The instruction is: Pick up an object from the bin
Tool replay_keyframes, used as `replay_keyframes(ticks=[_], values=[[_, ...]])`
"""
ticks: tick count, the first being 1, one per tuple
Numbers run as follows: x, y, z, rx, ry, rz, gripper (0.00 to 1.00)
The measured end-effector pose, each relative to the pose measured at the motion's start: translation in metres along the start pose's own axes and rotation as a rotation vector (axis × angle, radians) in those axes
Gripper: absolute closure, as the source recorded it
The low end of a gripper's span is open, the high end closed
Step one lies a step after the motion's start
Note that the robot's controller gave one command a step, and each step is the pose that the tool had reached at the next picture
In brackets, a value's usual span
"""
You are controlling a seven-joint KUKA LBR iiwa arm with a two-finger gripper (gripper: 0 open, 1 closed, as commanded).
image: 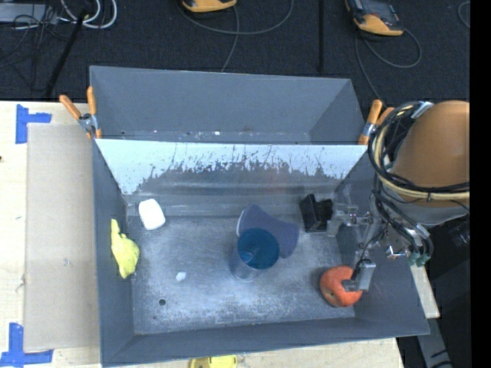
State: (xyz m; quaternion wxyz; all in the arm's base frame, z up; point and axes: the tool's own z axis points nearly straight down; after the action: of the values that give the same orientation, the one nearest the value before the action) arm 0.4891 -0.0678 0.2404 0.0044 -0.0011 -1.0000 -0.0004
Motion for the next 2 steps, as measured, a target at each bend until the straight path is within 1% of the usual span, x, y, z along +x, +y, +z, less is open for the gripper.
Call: replay_keyframes(ticks=[1, 2], values=[[-0.001, 0.0, -0.004, 0.001, -0.008, -0.002, 0.0], [-0.004, -0.022, 0.041, 0.002, -0.017, -0.041, 0.0]])
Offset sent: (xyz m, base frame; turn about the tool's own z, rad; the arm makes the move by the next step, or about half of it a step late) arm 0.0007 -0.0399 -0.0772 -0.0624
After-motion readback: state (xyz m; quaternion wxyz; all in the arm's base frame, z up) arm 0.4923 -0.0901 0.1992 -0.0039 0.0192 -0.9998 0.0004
